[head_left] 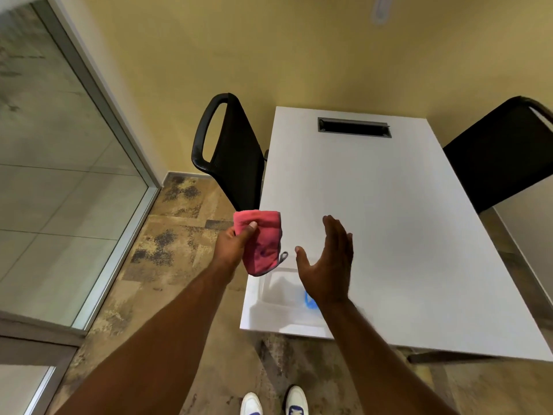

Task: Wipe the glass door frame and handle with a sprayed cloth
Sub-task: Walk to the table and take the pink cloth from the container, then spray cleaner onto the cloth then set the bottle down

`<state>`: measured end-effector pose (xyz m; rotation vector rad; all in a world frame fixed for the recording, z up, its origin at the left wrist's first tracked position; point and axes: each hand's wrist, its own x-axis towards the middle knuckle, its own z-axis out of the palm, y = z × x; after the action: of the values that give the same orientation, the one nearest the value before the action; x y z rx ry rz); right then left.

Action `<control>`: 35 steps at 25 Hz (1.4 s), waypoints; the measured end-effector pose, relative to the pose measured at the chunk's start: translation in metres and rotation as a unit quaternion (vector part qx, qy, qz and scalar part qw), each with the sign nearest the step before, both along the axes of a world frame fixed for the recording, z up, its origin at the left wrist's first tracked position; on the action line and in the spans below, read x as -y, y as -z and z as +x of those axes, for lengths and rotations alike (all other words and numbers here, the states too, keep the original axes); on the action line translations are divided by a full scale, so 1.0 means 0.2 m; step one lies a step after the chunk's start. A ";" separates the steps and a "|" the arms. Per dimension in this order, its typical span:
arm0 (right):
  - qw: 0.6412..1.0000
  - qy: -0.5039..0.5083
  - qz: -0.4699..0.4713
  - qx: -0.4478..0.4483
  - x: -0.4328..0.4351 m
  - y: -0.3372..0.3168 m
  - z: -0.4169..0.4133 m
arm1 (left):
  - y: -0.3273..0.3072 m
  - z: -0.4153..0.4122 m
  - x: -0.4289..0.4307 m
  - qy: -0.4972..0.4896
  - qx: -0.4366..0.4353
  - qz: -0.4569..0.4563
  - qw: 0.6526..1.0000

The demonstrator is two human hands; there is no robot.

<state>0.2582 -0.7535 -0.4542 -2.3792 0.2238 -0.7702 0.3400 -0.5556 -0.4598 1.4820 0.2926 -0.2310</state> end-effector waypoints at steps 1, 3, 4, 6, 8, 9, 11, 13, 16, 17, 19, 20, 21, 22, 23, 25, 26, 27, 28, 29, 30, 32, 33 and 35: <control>1.000 0.011 0.004 -0.010 0.04 0.02 -0.03 | 0.00 0.00 0.00 -0.003 0.001 0.001 1.000; 0.998 0.025 0.039 -0.032 0.10 0.07 -0.09 | 0.00 -0.01 0.02 -0.004 0.003 0.004 1.000; 0.996 0.031 0.069 -0.048 0.13 0.09 -0.12 | 0.01 -0.02 0.03 -0.003 0.003 0.004 1.000; 0.984 0.028 0.151 -0.090 0.15 0.15 -0.16 | 0.03 -0.04 0.05 -0.003 0.001 0.007 1.000; 0.966 0.025 0.219 -0.135 0.14 0.20 -0.17 | 0.05 -0.07 0.07 -0.002 0.000 0.008 1.000; 0.957 0.030 0.245 -0.150 0.13 0.22 -0.17 | 0.06 -0.08 0.08 0.000 -0.002 0.007 1.000; 0.946 0.041 0.286 -0.150 0.13 0.27 -0.15 | 0.06 -0.10 0.07 0.003 -0.005 0.003 1.000; 0.940 0.052 0.307 -0.137 0.14 0.29 -0.11 | 0.03 -0.11 0.07 0.005 -0.003 0.000 1.000; 0.949 0.038 0.291 -0.111 0.12 0.25 -0.06 | -0.05 -0.10 0.05 0.004 0.007 0.002 1.000; 0.954 0.026 0.282 -0.097 0.12 0.21 -0.04 | -0.09 -0.09 0.05 0.003 0.012 0.005 1.000; 0.964 -0.001 0.257 -0.064 0.09 0.10 0.00 | -0.19 -0.05 0.03 0.001 0.023 0.013 1.000; 0.969 -0.014 0.243 -0.047 0.07 0.04 0.03 | -0.25 -0.02 0.02 -0.001 0.031 0.016 0.999; 0.973 -0.027 0.230 -0.027 0.04 -0.04 0.06 | -0.32 0.01 0.00 -0.005 0.043 0.016 0.999; 0.976 -0.043 0.214 -0.004 0.02 -0.14 0.10 | -0.40 0.05 -0.02 -0.010 0.058 0.017 0.998; 0.978 -0.064 0.195 0.023 -0.01 -0.24 0.14 | -0.48 0.09 -0.03 -0.017 0.075 0.016 0.997; 0.978 -0.115 0.159 0.074 -0.07 -0.45 0.21 | -0.65 0.18 -0.07 -0.031 0.103 0.013 0.994; 0.974 -0.143 0.147 0.094 -0.10 -0.56 0.25 | -0.75 0.22 -0.09 -0.038 0.119 0.012 0.992; 0.969 -0.171 0.140 0.110 -0.14 -0.67 0.29 | -0.86 0.26 -0.11 -0.044 0.135 0.013 0.990; 0.963 -0.197 0.136 0.120 -0.17 -0.78 0.33 | -0.97 0.29 -0.12 -0.051 0.150 0.012 0.987; 0.958 -0.220 0.137 0.124 -0.21 -0.89 0.37 | -1.08 0.32 -0.14 -0.059 0.163 0.005 0.985; 0.953 -0.239 0.143 0.122 -0.25 -1.00 0.40 | -1.18 0.34 -0.15 -0.064 0.177 -0.008 0.982; 0.941 -0.270 0.162 0.121 -0.33 -1.20 0.47 | -1.38 0.38 -0.19 -0.067 0.206 -0.020 0.976; 0.936 -0.283 0.169 0.124 -0.37 -1.28 0.49 | -1.45 0.39 -0.21 -0.067 0.219 -0.017 0.973; 0.926 -0.307 0.169 0.140 -0.44 -1.45 0.52 | -1.61 0.41 -0.26 -0.068 0.251 -0.012 0.966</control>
<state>0.3626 -0.6656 -0.1645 -1.8219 -0.4570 -0.6804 0.4228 -0.5041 -0.1379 1.4374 -0.0184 0.2516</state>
